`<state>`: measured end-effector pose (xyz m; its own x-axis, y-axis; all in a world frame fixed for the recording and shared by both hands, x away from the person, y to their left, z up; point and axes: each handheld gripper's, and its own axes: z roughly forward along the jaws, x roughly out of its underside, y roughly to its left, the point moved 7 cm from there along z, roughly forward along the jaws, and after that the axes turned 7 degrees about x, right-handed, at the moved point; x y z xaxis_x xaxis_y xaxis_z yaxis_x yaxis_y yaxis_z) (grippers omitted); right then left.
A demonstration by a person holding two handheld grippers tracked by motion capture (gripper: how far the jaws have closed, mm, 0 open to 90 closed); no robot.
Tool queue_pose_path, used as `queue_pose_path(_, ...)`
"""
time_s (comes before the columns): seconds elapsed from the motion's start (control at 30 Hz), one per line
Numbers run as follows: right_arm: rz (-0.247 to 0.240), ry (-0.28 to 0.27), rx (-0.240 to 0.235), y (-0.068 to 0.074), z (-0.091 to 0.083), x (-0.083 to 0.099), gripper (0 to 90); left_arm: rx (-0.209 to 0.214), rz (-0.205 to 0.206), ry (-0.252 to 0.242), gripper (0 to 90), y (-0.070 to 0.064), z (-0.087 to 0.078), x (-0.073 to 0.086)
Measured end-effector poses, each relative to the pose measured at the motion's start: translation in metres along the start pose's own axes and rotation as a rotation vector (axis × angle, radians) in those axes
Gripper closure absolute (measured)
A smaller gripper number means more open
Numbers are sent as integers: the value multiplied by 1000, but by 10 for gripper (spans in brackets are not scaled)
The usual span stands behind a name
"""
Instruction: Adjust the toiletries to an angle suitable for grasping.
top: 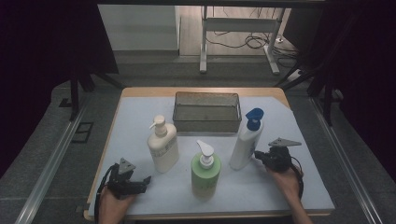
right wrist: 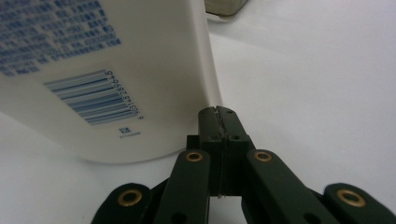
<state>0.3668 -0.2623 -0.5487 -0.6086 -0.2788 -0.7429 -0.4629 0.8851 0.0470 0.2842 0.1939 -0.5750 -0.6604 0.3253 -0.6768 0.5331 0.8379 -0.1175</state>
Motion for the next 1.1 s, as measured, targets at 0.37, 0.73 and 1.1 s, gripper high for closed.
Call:
queue_pose_path(0.37, -4, 1, -19, 3, 15, -10, 896, 0, -1, -1, 122, 0, 0, 0)
queue_pose_path(0.73, -3, 0, -57, 5, 32, -22, 897, 1, -1, -1, 121, 0, 0, 0)
queue_pose_path(1.1, -13, 0, -61, 10, 42, -29, 896, 1, -2, -1, 122, 0, 0, 0)
